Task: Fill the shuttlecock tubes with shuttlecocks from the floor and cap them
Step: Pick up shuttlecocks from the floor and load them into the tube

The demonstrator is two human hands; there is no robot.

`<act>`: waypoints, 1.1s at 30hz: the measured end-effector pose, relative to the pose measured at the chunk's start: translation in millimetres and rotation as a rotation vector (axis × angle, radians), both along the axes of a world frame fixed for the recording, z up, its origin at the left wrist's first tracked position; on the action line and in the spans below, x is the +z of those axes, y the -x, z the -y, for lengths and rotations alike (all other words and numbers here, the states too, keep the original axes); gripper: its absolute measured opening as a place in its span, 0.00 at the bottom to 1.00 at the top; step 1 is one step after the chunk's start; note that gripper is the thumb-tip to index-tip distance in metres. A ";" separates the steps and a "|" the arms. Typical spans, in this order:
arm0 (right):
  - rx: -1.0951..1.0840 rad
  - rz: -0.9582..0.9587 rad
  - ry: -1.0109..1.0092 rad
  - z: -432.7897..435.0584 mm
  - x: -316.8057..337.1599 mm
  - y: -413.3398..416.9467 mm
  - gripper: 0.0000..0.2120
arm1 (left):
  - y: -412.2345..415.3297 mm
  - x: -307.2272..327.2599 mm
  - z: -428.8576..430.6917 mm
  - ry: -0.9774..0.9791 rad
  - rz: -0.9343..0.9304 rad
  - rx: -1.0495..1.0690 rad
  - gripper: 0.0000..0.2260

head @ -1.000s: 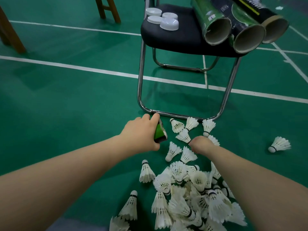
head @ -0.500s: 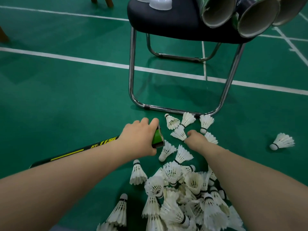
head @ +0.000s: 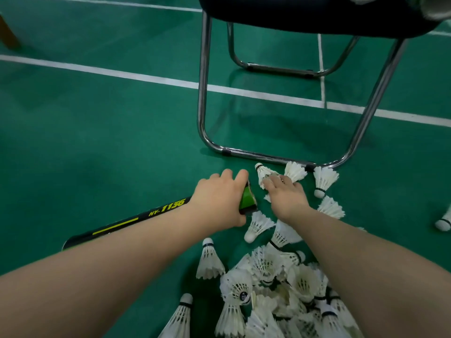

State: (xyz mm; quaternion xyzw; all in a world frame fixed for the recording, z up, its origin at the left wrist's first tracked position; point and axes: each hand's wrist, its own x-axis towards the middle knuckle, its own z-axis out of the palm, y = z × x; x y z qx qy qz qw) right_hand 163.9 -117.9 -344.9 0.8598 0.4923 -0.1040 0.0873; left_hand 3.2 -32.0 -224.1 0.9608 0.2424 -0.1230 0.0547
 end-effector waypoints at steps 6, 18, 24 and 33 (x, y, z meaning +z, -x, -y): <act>-0.168 -0.159 0.012 -18.1 7.7 -12.2 0.26 | 1.1 -5.7 0.9 0.000 -0.029 -0.013 0.29; -0.250 -0.211 -0.358 -38.6 16.2 -9.8 0.16 | 10.1 -10.4 -11.1 -0.020 -0.025 0.038 0.29; -0.746 -0.928 -0.767 -29.0 47.7 -15.0 0.06 | 19.7 -14.0 -19.1 -0.026 -0.040 0.081 0.29; -0.444 -1.465 -0.429 -12.3 99.7 8.1 0.10 | 19.6 1.2 -10.1 0.008 0.055 0.107 0.27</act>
